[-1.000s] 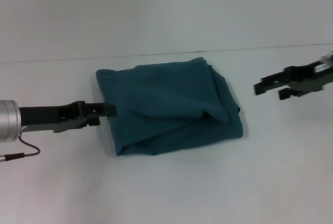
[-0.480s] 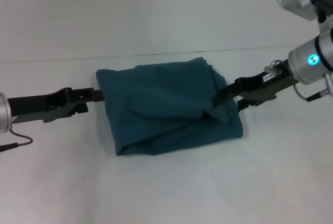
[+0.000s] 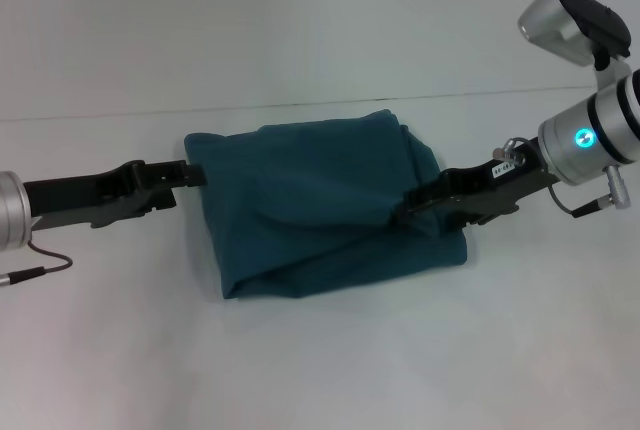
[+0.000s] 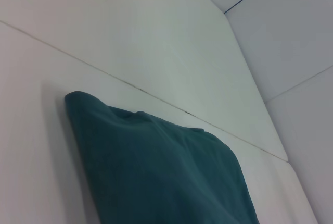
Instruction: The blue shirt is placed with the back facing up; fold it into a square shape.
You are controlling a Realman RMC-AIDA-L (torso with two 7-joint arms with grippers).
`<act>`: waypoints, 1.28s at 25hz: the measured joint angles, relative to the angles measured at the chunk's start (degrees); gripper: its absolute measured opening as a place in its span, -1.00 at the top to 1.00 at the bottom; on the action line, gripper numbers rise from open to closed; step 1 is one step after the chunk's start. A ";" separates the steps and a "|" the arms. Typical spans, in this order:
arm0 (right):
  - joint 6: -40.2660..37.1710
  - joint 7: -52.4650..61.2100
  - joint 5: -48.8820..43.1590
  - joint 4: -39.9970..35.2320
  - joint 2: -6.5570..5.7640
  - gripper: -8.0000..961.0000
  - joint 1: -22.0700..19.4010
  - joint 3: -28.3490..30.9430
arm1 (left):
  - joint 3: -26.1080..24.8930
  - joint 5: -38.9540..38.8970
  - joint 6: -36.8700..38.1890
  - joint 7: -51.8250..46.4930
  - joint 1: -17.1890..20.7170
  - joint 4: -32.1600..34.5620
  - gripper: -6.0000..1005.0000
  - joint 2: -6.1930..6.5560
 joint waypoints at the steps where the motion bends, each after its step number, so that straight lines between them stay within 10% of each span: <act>1: 0.89 -0.08 0.82 1.00 0.06 -0.88 -0.28 0.25 | 0.01 -0.03 -0.01 0.00 0.00 0.00 -0.34 0.00; 32: 1.73 -0.75 7.43 0.69 -0.02 -0.81 -2.64 0.82 | 0.17 -0.49 -0.80 0.29 0.00 -1.39 -0.34 0.01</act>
